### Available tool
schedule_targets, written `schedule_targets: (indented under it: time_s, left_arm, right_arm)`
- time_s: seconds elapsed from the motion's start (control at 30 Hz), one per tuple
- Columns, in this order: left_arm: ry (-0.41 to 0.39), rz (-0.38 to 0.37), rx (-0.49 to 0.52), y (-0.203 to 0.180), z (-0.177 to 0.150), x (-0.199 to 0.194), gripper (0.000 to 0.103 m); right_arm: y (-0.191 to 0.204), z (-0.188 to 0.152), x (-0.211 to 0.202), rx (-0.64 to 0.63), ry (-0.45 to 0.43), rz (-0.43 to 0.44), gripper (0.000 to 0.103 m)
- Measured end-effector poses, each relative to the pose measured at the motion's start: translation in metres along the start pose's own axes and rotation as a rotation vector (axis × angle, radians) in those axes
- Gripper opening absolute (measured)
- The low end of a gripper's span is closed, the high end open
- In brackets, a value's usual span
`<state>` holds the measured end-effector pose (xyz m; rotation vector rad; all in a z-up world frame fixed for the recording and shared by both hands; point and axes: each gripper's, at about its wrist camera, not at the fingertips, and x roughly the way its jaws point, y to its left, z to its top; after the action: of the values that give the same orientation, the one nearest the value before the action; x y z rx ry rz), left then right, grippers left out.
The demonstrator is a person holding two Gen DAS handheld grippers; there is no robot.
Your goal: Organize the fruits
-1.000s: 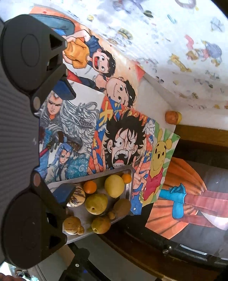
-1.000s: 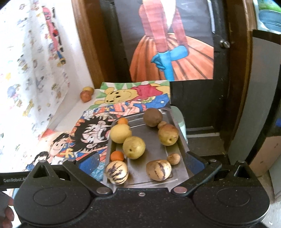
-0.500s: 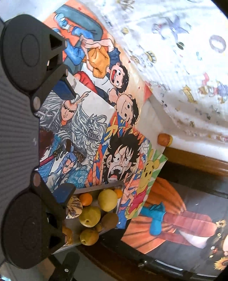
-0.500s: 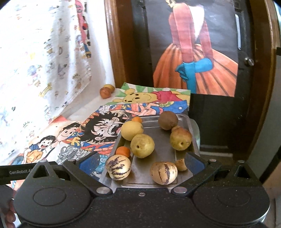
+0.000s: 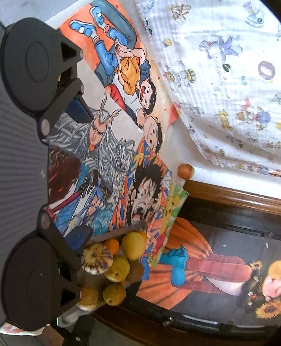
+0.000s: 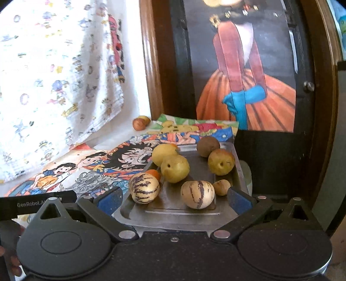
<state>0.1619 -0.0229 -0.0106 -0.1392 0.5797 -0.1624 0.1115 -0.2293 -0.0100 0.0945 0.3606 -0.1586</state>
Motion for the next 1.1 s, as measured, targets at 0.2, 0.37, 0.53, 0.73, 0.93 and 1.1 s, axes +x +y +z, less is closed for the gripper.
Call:
schedule_targets:
  time_s: [0.2,0.37,0.53,0.73,0.93,1.1]
  left_arm:
    - [-0.092,0.028,0.004,-0.013,-0.022,-0.033,0.103]
    - [-0.145,0.094,-0.004,-0.028,-0.033,-0.073,0.103]
    - [-0.175,0.121,0.036,-0.042,-0.036,-0.107,0.103]
    - [-0.223,0.124,0.049,-0.051,-0.041,-0.142,0.103]
    - [-0.237,0.13,0.029,-0.046,-0.053,-0.166,0.103]
    - [-0.225,0.145,0.025,-0.037,-0.063,-0.175,0.103]
  right_arm:
    - [-0.005,-0.011,-0.03,-0.039,-0.102,0.051,0.102]
    - [-0.011,-0.011,-0.058,-0.038,-0.129,0.091,0.102]
    - [-0.011,-0.014,-0.088,-0.027,-0.168,0.112,0.102]
    - [-0.006,-0.018,-0.12,-0.043,-0.211,0.127,0.102]
    - [0.003,-0.027,-0.14,-0.068,-0.223,0.131,0.102]
    - [0.013,-0.037,-0.145,-0.093,-0.204,0.135,0.102]
